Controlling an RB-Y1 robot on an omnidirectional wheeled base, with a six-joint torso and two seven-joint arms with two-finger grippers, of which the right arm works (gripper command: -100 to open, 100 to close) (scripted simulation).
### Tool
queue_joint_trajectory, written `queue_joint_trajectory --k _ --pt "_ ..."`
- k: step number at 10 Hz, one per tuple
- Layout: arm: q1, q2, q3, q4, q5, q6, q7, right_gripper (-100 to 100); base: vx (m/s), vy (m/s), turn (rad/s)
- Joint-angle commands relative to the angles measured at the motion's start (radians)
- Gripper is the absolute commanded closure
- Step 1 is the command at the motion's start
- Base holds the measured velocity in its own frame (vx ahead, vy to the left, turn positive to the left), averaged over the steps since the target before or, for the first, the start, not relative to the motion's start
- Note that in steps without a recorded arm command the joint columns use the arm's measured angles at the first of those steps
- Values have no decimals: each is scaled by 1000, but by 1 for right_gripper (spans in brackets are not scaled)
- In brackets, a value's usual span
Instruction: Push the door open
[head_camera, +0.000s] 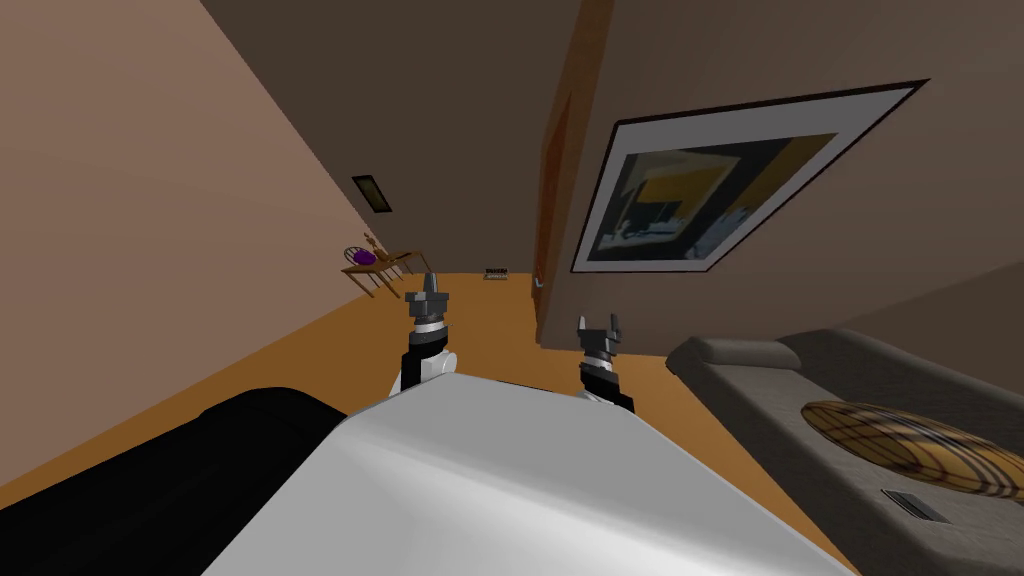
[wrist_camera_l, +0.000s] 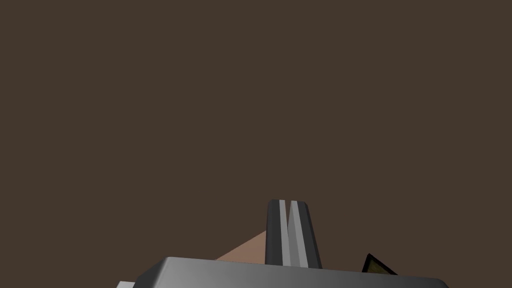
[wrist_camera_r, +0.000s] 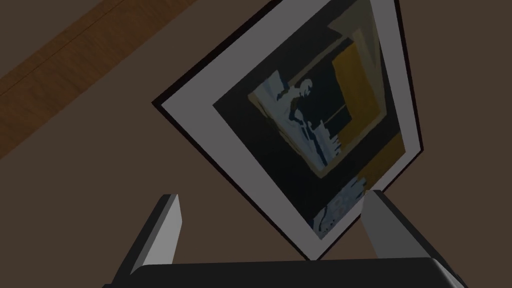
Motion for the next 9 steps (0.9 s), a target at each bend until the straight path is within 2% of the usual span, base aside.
queue_joint_trajectory --k 1,9 --pt "7 -1 14 13 -29 -6 2 -100 135 100 -55" --pt "13 -11 62 99 -193 -26 1 -100 123 119 -65"
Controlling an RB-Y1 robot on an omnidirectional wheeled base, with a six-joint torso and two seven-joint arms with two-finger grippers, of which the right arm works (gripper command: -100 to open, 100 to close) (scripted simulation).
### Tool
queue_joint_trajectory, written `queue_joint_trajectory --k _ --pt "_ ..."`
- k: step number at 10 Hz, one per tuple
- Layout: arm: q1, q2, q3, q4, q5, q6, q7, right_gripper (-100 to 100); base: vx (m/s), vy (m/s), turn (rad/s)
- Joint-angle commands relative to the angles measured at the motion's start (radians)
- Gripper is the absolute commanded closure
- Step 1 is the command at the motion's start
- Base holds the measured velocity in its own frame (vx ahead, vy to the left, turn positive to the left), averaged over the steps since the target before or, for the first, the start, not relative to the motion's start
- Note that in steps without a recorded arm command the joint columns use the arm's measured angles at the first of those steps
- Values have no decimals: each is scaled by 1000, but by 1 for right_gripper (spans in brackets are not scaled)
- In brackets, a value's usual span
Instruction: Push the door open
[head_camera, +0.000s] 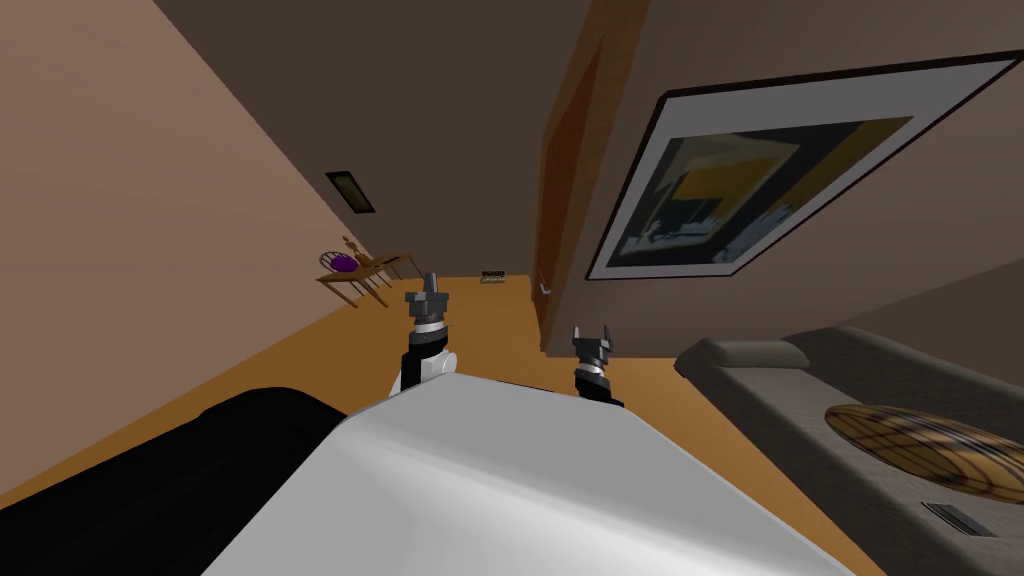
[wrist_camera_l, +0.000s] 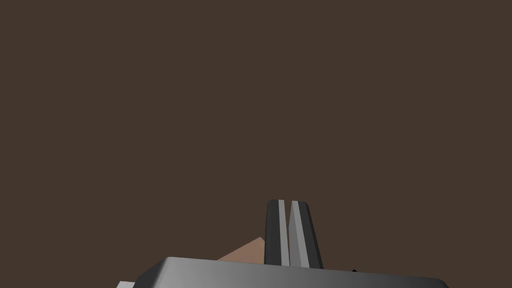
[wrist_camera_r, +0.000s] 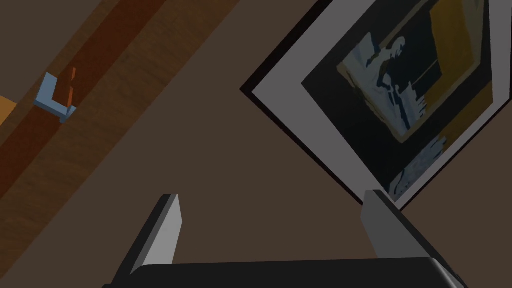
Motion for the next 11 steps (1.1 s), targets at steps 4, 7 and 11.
queue_joint_trajectory --k 4,7,11 --pt "7 -6 33 54 -106 -14 1 -100 116 125 -75" --pt "8 -8 49 84 -165 -21 1 -100 122 114 -63" --pt "11 -11 75 131 -256 -33 0 -100 112 91 -72"
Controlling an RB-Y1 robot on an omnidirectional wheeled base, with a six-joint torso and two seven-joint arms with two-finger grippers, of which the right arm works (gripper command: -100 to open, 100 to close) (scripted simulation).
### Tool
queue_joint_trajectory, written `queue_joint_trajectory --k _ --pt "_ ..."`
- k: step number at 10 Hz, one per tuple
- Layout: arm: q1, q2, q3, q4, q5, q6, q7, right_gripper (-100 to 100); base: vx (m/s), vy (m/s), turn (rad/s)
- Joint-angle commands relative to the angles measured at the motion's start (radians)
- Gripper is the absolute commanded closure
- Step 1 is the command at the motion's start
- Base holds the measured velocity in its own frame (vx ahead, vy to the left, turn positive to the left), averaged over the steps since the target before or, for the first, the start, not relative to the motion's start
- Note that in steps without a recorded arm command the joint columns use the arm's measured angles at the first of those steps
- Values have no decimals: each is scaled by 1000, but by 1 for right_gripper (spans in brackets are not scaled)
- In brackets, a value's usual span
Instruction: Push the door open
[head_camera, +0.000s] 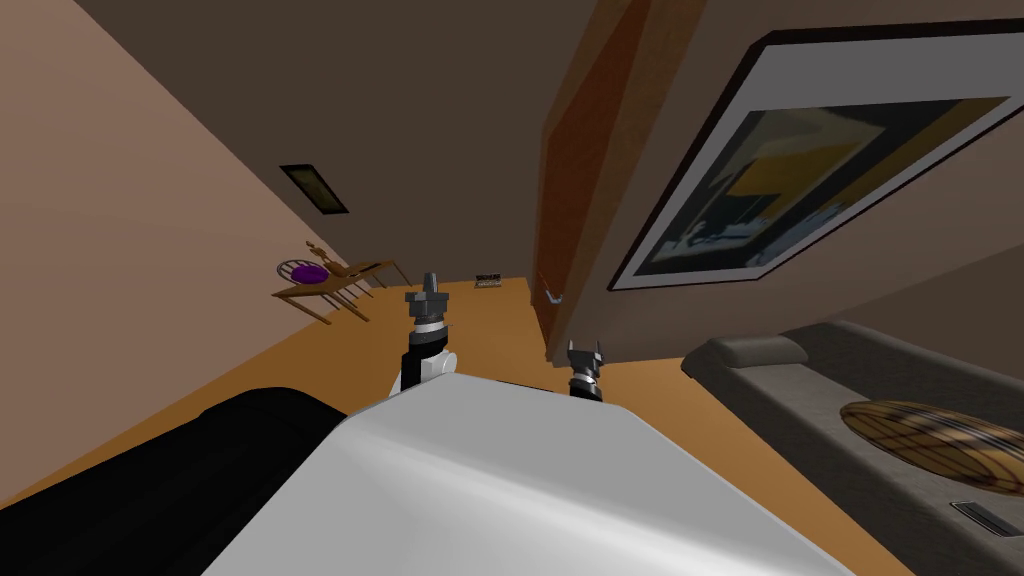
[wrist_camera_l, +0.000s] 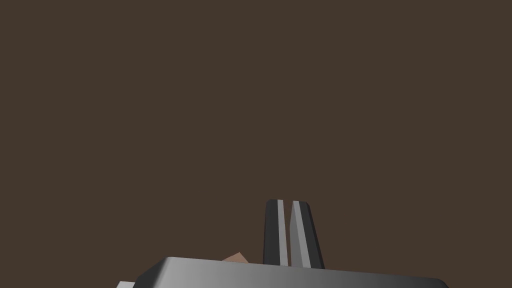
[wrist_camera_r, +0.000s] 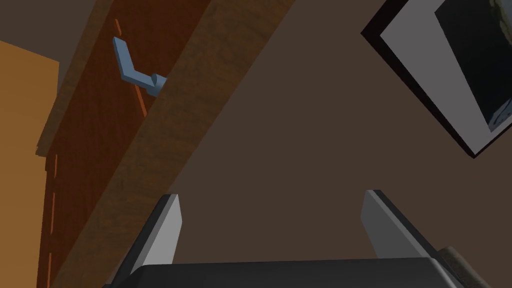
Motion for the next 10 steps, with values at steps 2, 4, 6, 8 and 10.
queue_joint_trajectory --k 2,4,6,8,10 --pt "6 0 20 29 -61 -9 2 -100 124 113 -91" --pt "7 -1 33 52 -106 -15 1 -100 118 106 -74" --pt "8 -3 46 76 -152 -21 1 -100 112 101 -80" --pt "9 -4 54 92 -182 -24 1 -100 109 88 -56" --pt "10 -5 67 115 -227 -30 1 -100 94 104 -76"
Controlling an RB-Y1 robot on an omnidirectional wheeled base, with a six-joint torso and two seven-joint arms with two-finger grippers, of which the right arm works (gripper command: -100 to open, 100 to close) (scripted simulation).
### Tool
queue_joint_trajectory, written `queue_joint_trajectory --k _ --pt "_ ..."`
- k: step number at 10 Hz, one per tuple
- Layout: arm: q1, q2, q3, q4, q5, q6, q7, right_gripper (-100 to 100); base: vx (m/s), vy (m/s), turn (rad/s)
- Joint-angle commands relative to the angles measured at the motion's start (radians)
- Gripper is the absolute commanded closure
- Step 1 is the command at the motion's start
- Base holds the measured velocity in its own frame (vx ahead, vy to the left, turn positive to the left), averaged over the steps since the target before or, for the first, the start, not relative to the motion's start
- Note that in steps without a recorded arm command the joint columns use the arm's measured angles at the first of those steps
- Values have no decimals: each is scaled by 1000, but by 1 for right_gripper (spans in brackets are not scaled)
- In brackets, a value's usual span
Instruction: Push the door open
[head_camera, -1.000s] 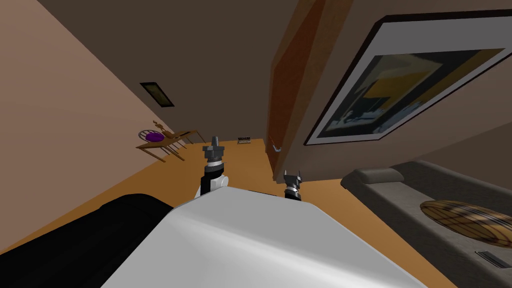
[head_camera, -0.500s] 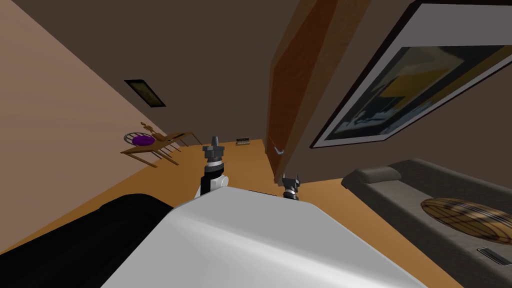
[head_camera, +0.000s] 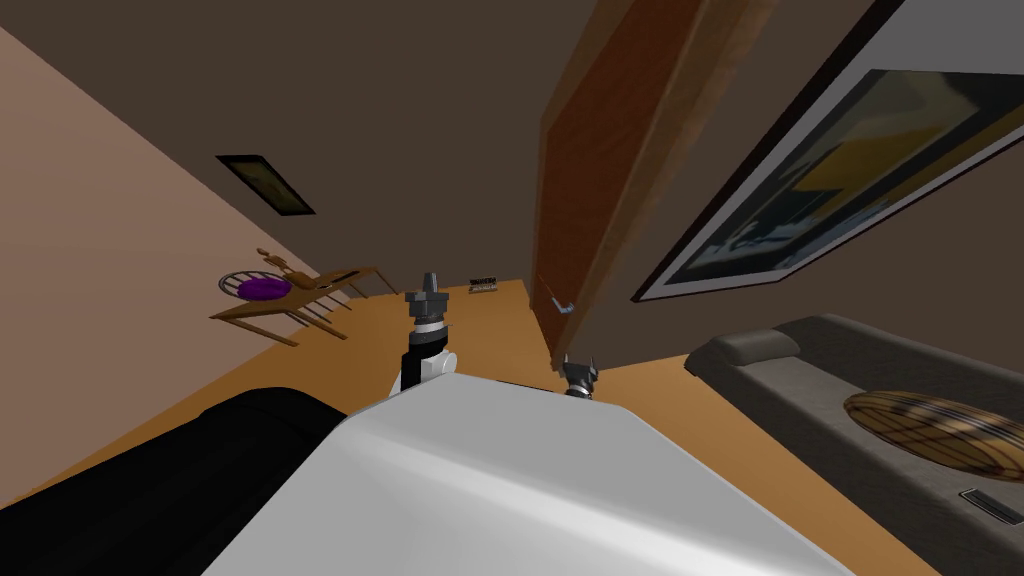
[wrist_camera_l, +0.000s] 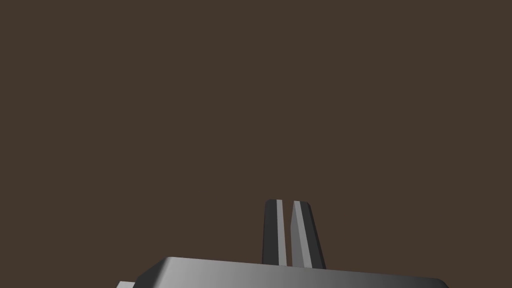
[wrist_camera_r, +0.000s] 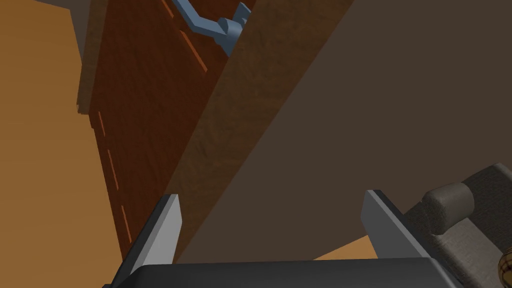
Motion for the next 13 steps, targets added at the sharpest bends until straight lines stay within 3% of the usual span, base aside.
queue_joint_trajectory --k 1,13 --pt "-2 -2 7 18 -28 -4 -3 -100 103 97 -56" --pt "2 -5 79 158 -302 -40 -5 -100 115 76 -84"
